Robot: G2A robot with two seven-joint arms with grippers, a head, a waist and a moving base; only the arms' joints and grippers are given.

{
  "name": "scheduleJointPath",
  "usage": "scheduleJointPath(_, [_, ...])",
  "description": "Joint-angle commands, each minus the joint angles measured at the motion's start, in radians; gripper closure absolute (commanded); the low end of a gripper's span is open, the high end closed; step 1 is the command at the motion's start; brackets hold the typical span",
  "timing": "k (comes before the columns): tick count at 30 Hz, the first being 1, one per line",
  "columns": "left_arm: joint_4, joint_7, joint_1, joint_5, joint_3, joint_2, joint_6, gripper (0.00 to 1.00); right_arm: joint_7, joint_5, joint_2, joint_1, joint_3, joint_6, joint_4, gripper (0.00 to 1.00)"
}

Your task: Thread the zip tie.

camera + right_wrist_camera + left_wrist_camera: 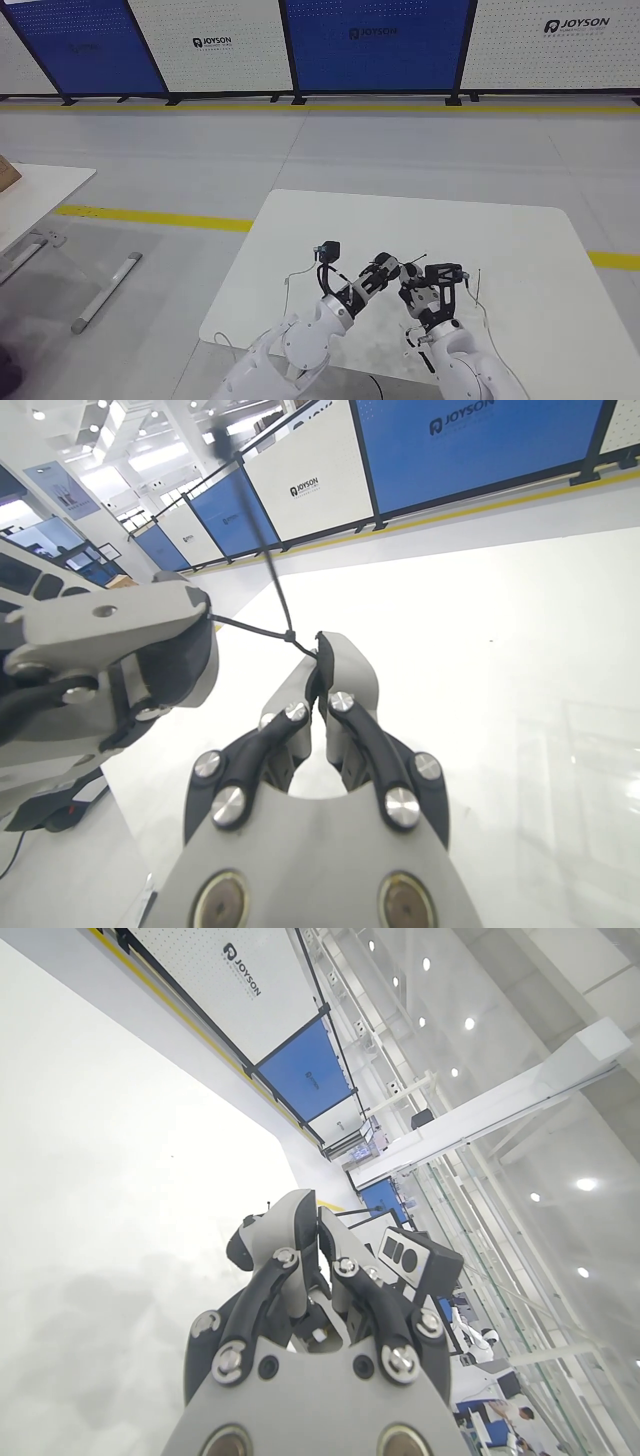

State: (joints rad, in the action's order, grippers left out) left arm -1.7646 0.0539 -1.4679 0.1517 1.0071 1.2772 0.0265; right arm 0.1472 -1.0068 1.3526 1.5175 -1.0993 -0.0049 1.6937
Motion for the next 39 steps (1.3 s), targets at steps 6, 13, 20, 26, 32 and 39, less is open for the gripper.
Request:
scheduleJointPath(6, [-0.013, 0.0, -0.013, -0.005, 0.008, -0.002, 0.026, 1.0, 0.001, -0.001, 0.0, -0.002, 0.003, -0.005, -0.016, 1.0])
scheduleJointPath(13, [-0.029, 0.001, -0.027, -0.008, 0.018, -0.005, 0.047, 1.0, -0.004, -0.008, 0.0, -0.003, 0.006, -0.003, -0.038, 1.0])
scheduleJointPath(20, [-0.042, 0.005, -0.043, -0.009, 0.023, -0.008, 0.063, 1.0, -0.014, -0.027, 0.002, -0.007, 0.017, 0.01, -0.058, 1.0])
scheduleJointPath(26, [-0.048, 0.004, -0.052, -0.005, 0.025, -0.01, 0.072, 1.0, -0.02, -0.029, 0.003, -0.009, 0.024, 0.008, -0.066, 1.0])
scheduleJointPath(32, [-0.055, 0.003, -0.06, -0.003, 0.025, -0.011, 0.078, 1.0, -0.021, -0.028, 0.004, -0.012, 0.029, 0.005, -0.073, 1.0])
scheduleJointPath(39, [-0.066, 0.0, -0.069, 0.007, 0.031, -0.013, 0.084, 1.0, -0.022, -0.023, 0.006, -0.017, 0.034, 0.002, -0.081, 1.0])
